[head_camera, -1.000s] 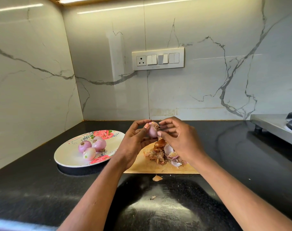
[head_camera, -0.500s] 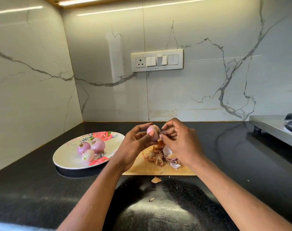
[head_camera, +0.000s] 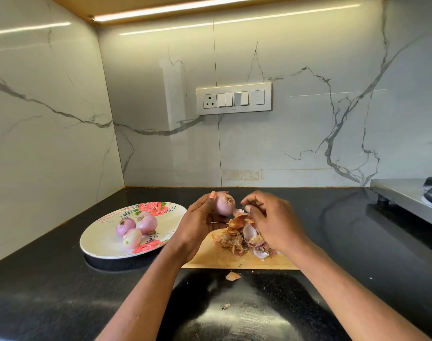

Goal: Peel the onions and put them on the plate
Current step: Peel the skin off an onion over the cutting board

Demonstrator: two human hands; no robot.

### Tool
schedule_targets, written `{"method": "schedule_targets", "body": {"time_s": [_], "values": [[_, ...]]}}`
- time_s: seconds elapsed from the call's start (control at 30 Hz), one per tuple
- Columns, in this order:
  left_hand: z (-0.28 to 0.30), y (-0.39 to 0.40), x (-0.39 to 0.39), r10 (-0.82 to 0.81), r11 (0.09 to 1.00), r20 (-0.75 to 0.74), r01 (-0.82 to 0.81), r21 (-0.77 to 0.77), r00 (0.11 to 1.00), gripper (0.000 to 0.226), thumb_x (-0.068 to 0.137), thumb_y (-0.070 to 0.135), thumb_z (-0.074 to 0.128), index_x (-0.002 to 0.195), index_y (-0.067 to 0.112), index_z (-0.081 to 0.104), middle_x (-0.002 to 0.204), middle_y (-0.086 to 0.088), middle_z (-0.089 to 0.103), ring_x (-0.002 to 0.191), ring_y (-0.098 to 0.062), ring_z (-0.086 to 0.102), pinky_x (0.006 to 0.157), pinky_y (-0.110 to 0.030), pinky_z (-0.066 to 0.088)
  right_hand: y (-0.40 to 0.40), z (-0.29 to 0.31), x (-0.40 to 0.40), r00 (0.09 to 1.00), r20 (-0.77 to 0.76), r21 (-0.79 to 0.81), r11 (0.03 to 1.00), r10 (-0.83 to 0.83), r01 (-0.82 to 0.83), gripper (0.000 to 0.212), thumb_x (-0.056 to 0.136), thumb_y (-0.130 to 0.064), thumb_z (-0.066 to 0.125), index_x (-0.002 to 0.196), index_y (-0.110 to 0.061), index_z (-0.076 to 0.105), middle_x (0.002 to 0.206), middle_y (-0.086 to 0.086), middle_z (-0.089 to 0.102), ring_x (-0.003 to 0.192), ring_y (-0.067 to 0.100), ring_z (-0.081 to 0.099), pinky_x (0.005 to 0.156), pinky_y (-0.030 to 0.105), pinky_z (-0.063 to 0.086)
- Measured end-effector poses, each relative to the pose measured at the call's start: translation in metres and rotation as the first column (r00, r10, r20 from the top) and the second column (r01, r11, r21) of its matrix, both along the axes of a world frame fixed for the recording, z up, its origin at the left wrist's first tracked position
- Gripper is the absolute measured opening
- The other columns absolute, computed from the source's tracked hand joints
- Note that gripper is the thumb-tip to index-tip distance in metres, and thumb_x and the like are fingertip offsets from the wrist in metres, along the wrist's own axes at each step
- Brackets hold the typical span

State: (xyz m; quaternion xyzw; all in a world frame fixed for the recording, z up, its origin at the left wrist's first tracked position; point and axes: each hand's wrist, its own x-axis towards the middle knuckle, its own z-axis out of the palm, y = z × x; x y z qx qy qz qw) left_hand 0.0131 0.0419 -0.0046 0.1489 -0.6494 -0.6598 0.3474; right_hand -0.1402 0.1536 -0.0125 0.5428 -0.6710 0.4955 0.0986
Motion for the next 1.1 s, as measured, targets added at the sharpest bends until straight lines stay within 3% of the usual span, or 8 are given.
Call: {"method": "schedule_targets", "body": {"time_s": [0.13, 0.33, 0.43, 0.6, 0.73, 0.83, 0.93, 1.1], "values": [[0.001, 0.000, 0.001, 0.045, 0.999, 0.021, -0.045, -0.008, 0.999, 0.037, 0.108, 0.037, 0.041, 0.117, 0.012, 0.067, 0.091, -0.008, 0.074, 0.080, -0.016, 0.067, 0.082, -0.033, 0.054, -0.002, 0.000, 0.000, 1.000, -0.029, 0.049, 0.999, 0.003, -0.002, 0.028, 0.100, -0.001, 0.054, 0.107, -0.020, 0.073, 0.105, -0.008, 0.070, 0.091, -0.006, 0.060, 0.073, 0.003, 0.043], [0.001, 0.000, 0.001, 0.070, 0.997, 0.021, -0.069, -0.039, 0.997, 0.036, 0.106, 0.040, 0.043, 0.118, 0.009, 0.056, 0.101, -0.013, 0.069, 0.080, -0.016, 0.068, 0.078, -0.033, 0.054, 0.001, 0.007, 0.005, 0.994, 0.042, -0.111, 0.990, 0.097, -0.092, 0.018, 0.089, -0.015, 0.076, 0.105, -0.022, 0.074, 0.095, -0.017, 0.072, 0.088, -0.008, 0.066, 0.073, 0.006, 0.049], [0.001, 0.002, 0.000, 0.043, 0.997, 0.041, -0.040, -0.059, 0.998, 0.048, 0.102, 0.046, 0.044, 0.121, 0.004, 0.056, 0.101, -0.014, 0.069, 0.078, -0.015, 0.067, 0.074, -0.030, 0.054, 0.002, 0.009, 0.010, 0.981, 0.058, -0.107, 0.978, 0.184, -0.177, 0.027, 0.087, -0.014, 0.078, 0.112, -0.025, 0.075, 0.101, -0.017, 0.074, 0.093, -0.007, 0.068, 0.078, 0.010, 0.053], [0.001, 0.002, -0.001, 0.010, 0.997, 0.081, -0.004, -0.071, 0.997, 0.060, 0.098, 0.056, 0.042, 0.124, 0.006, 0.062, 0.104, -0.018, 0.068, 0.076, -0.012, 0.063, 0.072, -0.027, 0.054, 0.001, 0.005, 0.011, 0.978, 0.042, -0.130, 0.972, 0.202, -0.195, 0.021, 0.088, -0.015, 0.077, 0.107, -0.025, 0.077, 0.099, -0.017, 0.076, 0.092, -0.002, 0.071, 0.079, 0.016, 0.056], [0.002, 0.005, 0.000, -0.078, 0.995, 0.074, 0.082, -0.059, 0.994, 0.051, 0.101, 0.049, 0.042, 0.121, 0.010, 0.068, 0.100, -0.011, 0.064, 0.074, -0.013, 0.056, 0.075, -0.030, 0.053, 0.000, 0.005, 0.012, 0.986, 0.025, -0.188, 0.969, 0.167, -0.160, 0.018, 0.088, -0.015, 0.077, 0.105, -0.020, 0.079, 0.094, -0.014, 0.077, 0.086, -0.002, 0.071, 0.075, 0.015, 0.056], [0.003, 0.006, 0.002, -0.121, 0.990, 0.073, 0.125, -0.063, 0.990, 0.039, 0.103, 0.043, 0.045, 0.118, 0.017, 0.070, 0.098, -0.008, 0.063, 0.074, -0.014, 0.055, 0.075, -0.033, 0.051, 0.000, 0.005, 0.009, 0.991, 0.044, -0.194, 0.975, 0.122, -0.112, 0.016, 0.090, -0.019, 0.075, 0.105, -0.022, 0.078, 0.093, -0.014, 0.077, 0.086, 0.000, 0.071, 0.076, 0.023, 0.060], [0.002, 0.005, 0.001, -0.079, 0.990, 0.094, 0.089, -0.107, 0.992, 0.038, 0.105, 0.041, 0.044, 0.127, 0.017, 0.062, 0.101, -0.009, 0.063, 0.074, -0.013, 0.058, 0.073, -0.030, 0.052, 0.000, 0.005, 0.010, 0.990, 0.058, -0.189, 0.975, 0.127, -0.114, 0.015, 0.091, -0.020, 0.075, 0.106, -0.023, 0.077, 0.093, -0.014, 0.076, 0.087, 0.000, 0.071, 0.078, 0.025, 0.061], [0.000, 0.001, 0.000, 0.017, 0.990, 0.110, -0.001, -0.144, 0.994, 0.041, 0.104, 0.046, 0.042, 0.123, 0.011, 0.053, 0.108, -0.014, 0.071, 0.083, -0.021, 0.071, 0.072, -0.030, 0.054, 0.001, 0.006, 0.013, 0.984, 0.019, -0.166, 0.972, 0.174, -0.169, 0.027, 0.088, -0.017, 0.076, 0.114, -0.025, 0.076, 0.103, -0.013, 0.076, 0.092, -0.004, 0.071, 0.079, 0.015, 0.057]]}}
